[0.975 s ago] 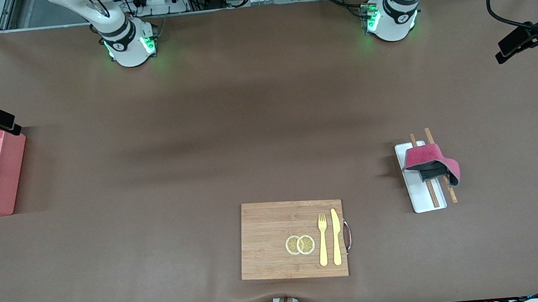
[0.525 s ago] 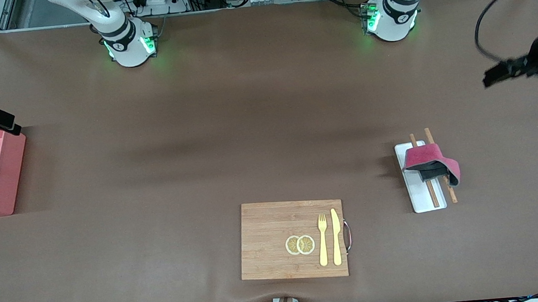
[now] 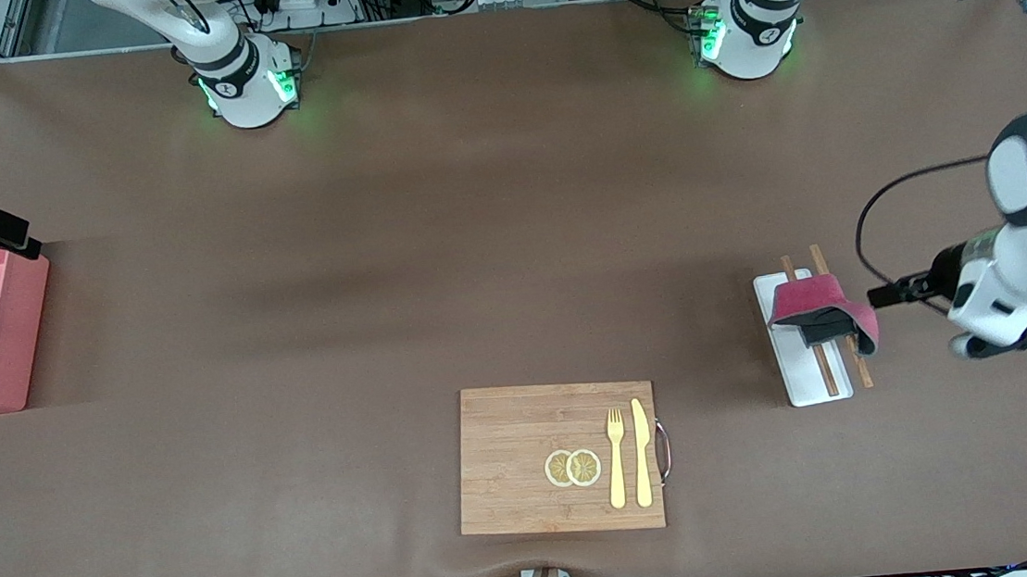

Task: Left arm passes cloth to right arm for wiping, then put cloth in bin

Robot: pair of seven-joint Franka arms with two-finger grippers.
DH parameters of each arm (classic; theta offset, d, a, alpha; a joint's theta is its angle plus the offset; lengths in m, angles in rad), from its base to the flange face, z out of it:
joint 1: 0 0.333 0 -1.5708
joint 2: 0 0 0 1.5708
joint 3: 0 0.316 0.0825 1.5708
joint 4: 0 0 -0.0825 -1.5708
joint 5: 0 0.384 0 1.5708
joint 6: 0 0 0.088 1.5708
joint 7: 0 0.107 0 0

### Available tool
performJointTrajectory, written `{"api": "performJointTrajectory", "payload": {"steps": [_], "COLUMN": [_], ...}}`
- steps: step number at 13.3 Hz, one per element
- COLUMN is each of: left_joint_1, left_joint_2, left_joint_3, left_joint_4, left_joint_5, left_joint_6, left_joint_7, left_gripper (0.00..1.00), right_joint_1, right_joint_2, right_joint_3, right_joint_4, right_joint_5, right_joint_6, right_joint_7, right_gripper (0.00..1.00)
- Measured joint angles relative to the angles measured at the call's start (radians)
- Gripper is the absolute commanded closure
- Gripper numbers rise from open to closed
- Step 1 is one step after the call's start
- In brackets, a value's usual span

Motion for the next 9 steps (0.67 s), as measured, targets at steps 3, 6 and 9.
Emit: {"api": "performJointTrajectory", "payload": {"steps": [3,6,9], "left_joint_1": [-0.007,-0.020,-0.025], "left_joint_2": [0.067,0.070,0.082], "left_joint_3": [-0.004,-0.013,-0.014], "left_joint_4": [-0.001,0.000,-0.001], "left_joint_5": [0.000,0.000,0.000], "left_joint_6": [0.048,0.048,0.049], "left_joint_7": [-0.013,-0.047,-0.054], "left_gripper": [0.06,0.16,0.37], "right_joint_1": [0.000,0.000,0.000], "right_joint_2": [0.000,0.000,0.000], "right_joint_3": [0.000,0.000,0.000], "right_joint_4": [0.000,0.000,0.000], "right_joint_5": [0.000,0.000,0.000], "right_joint_6": [0.000,0.000,0.000], "right_joint_7": [0.000,0.000,0.000], "right_gripper": [0.00,0.00,0.00]}}
